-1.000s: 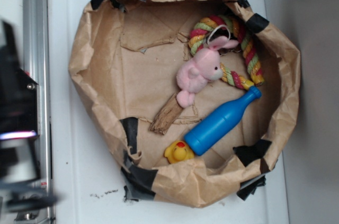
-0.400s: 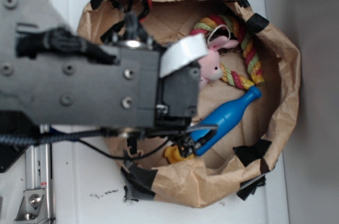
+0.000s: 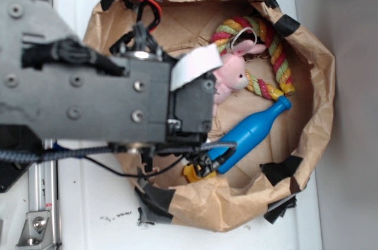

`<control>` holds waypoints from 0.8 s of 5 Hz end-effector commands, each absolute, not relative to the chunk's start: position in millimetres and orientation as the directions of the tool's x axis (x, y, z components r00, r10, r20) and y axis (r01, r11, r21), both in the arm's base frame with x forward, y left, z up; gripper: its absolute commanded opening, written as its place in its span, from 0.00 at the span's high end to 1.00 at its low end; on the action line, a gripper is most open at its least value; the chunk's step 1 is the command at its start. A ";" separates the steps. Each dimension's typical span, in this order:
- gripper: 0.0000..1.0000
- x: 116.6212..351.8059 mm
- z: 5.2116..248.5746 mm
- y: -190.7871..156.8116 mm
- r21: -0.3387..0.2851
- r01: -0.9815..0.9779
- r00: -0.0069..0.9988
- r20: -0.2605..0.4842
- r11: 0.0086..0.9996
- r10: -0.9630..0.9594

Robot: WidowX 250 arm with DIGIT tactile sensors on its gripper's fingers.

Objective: Grab the wood chip.

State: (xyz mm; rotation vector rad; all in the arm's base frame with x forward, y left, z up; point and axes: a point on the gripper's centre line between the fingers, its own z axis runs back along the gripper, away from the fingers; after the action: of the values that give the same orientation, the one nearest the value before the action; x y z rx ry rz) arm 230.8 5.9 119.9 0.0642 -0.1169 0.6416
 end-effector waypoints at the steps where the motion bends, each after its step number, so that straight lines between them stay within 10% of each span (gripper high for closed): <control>1: 0.00 250.0 28.9 27.2 -0.031 -0.596 0.794 0.128 0.802 0.595; 3: 0.00 241.9 7.5 9.1 -0.058 -0.552 0.825 0.105 0.832 0.555; 4: 1.00 235.5 6.0 1.9 -0.074 -0.570 0.818 0.036 0.818 0.574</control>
State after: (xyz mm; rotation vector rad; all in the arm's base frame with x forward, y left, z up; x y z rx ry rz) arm 242.2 -0.4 10.5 -0.0601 -0.0854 0.6164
